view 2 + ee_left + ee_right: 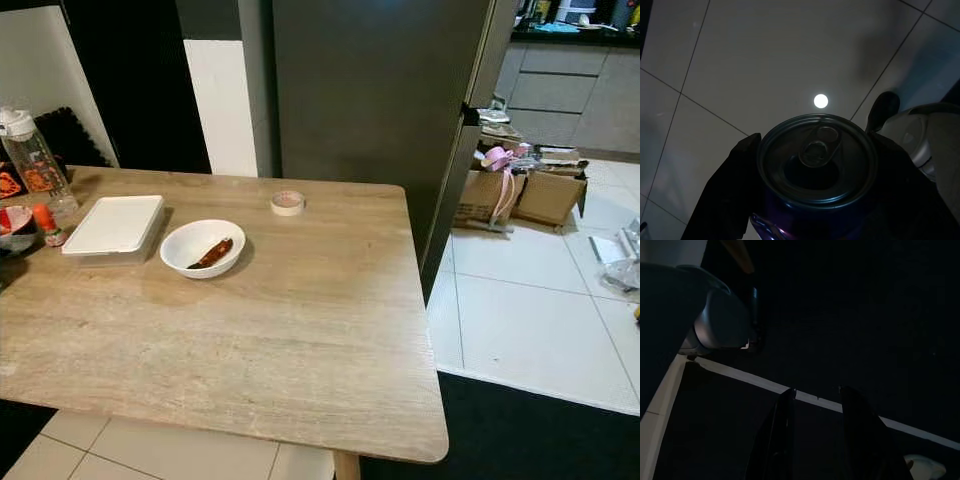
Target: Restocking fridge
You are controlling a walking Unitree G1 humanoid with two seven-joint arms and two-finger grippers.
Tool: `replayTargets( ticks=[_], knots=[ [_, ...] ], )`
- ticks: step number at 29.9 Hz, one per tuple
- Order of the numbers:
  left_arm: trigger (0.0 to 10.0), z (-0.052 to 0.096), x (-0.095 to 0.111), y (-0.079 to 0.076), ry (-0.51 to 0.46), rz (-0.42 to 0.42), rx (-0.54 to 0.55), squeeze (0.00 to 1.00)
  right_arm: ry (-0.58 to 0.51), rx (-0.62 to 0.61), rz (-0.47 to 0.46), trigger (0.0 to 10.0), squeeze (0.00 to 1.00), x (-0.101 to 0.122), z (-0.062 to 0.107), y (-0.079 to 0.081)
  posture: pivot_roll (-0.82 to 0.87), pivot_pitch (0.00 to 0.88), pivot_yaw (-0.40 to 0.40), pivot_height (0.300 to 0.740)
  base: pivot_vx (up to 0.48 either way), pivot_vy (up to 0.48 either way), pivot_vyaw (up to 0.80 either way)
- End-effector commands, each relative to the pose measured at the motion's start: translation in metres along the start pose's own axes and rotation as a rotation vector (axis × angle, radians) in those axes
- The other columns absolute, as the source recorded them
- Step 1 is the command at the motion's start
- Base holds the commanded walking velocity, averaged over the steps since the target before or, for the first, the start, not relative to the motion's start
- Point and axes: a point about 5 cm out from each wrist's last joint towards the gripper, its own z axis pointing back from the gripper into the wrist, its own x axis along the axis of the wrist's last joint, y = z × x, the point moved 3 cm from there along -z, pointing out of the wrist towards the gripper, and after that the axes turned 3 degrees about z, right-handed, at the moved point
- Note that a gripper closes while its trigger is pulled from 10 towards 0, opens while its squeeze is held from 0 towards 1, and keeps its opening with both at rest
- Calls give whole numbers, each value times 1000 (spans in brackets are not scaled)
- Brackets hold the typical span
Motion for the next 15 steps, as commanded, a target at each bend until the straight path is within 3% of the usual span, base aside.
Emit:
replayTargets(
  ticks=[1,9,15],
  knots=[
    [10000,0,2,-5,-1,-16,-17,0,10,10,-18,10000,0,-5,0,2,-79,0,23,740,0,0,0],
    [10000,-1,9,-3,-15,17,-10,0,16,13,-14,10000,0,-8,1,-2,-76,0,22,740,0,0,0],
    [10000,-1,6,-7,-8,31,-18,0,-6,20,-13,10000,0,5,-1,11,-80,0,23,740,0,0,0]
  ],
)
